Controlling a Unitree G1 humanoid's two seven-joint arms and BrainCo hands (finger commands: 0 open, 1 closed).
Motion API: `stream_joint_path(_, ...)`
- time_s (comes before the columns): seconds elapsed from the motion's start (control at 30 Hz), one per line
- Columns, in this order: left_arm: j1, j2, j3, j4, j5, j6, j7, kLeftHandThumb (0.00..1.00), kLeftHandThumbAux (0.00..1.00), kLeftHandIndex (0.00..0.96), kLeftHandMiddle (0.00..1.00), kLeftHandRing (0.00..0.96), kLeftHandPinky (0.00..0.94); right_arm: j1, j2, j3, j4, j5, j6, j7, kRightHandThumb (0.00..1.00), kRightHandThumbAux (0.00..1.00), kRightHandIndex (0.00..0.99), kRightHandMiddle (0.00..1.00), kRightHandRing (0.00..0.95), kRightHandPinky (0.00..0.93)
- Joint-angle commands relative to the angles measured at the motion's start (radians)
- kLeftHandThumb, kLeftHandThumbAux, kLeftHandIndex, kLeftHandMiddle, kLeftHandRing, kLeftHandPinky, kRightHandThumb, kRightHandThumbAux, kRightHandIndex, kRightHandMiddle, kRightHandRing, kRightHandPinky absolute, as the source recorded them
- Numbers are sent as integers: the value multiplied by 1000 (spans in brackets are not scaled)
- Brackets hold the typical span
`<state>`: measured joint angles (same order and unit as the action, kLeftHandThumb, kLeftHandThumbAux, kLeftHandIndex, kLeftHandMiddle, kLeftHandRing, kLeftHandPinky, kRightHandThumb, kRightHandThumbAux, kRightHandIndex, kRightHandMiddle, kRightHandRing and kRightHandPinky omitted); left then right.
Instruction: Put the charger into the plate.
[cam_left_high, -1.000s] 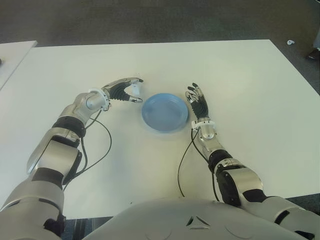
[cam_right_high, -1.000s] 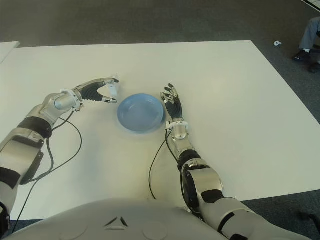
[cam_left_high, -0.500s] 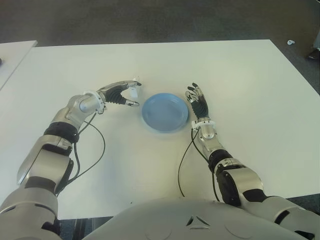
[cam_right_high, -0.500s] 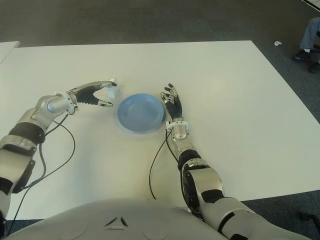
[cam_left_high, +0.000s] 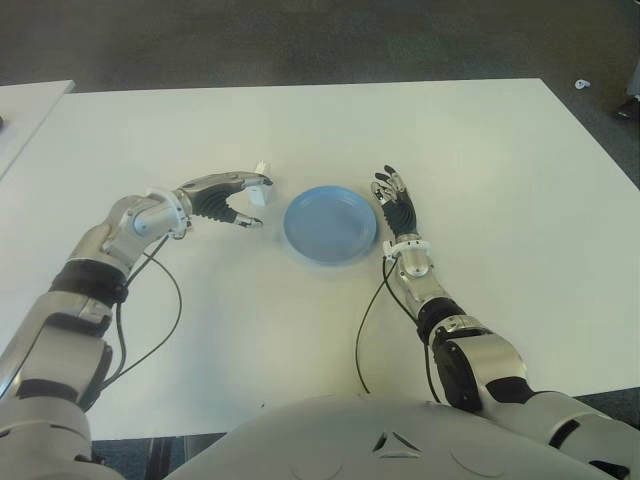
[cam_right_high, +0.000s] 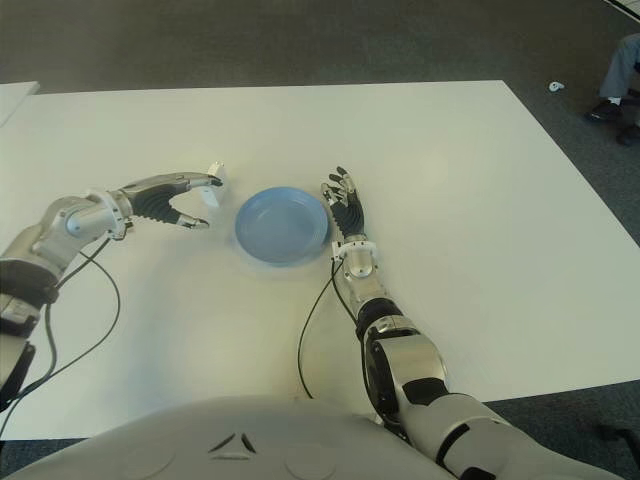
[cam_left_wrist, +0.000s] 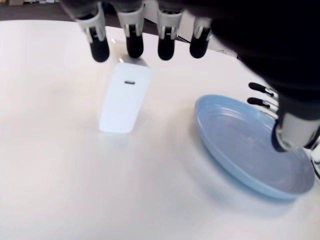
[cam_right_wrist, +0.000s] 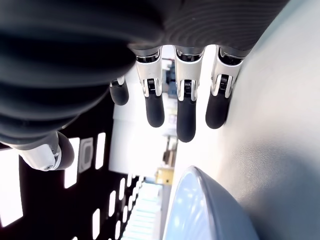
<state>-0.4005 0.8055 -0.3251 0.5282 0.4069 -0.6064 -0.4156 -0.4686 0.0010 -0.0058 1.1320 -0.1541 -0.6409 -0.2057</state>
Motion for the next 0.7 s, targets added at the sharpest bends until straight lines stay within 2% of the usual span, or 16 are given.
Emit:
stream_joint_path(0.03,116,63,9,-106,-21,6,-88,0,496,0,0,8,147,121,2,2,86,0,107,-3,0,399,0,190,244,255)
stream_joint_path(0.13,153,91,25,-165,-48,17,-127,0,498,0,0,32,264,121,2,4,85,-2,108,-8,0,393,0,191,246,258)
stream_joint_path(0.43,257,211,72,-387,-117,116,-298,0,493,0,0,127,407,122,-2,12,82,-8,117,-18,0,376,0,201,255,240)
stream_joint_path(0.57,280,257,97,-482,-151,164,-364,0,465,0,0,154,409,122,-4,11,82,-6,119,-14,0,373,0,203,255,232)
stream_joint_path(0.7,288,276,120,-547,-166,208,-401,0,418,0,57,182,344,122,-4,9,86,-3,121,-9,0,386,0,201,254,229)
